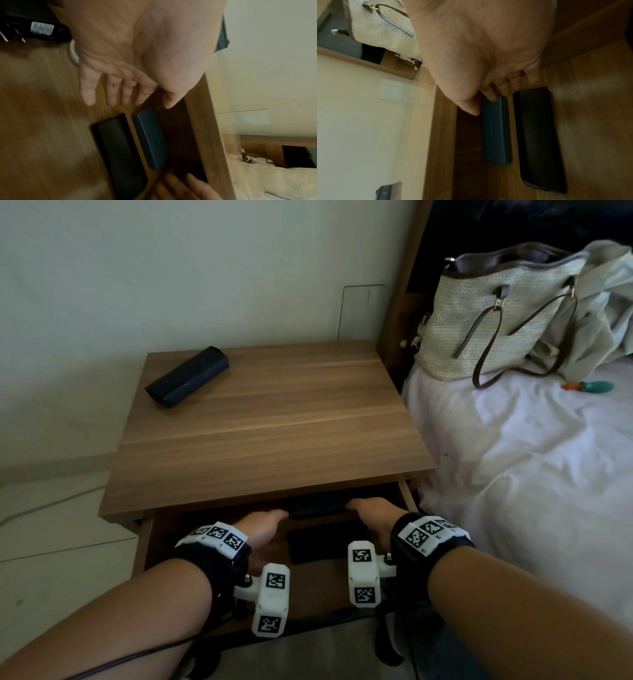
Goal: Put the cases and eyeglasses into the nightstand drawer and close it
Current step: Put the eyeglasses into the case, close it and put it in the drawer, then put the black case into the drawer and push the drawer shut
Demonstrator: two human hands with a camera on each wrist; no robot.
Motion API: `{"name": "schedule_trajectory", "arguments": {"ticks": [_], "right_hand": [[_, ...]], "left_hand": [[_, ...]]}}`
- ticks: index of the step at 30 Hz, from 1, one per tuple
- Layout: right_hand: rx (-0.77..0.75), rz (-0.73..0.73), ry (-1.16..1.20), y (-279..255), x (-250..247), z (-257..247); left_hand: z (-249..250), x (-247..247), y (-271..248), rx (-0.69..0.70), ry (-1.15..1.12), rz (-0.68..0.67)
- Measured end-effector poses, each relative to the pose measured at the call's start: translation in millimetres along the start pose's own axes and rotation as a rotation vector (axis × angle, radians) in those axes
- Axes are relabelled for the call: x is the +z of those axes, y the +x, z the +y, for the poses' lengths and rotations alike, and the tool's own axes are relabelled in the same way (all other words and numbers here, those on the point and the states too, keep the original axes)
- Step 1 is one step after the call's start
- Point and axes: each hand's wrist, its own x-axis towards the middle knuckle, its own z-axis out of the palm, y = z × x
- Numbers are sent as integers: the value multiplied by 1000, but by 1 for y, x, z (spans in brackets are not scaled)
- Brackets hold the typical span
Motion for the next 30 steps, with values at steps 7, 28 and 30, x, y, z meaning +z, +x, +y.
{"name": "schedule_trajectory", "arguments": {"ticks": [7, 28, 30], "right_hand": [[-4, -194, 196, -51, 17, -29], [-185, -230, 326, -104, 59, -125], [-186, -227, 342, -101, 59, -139]], "left_hand": [[4, -11, -58, 79, 77, -67], [54, -98, -109, 331, -149, 185], [66, -107, -108, 350, -177, 213]]}}
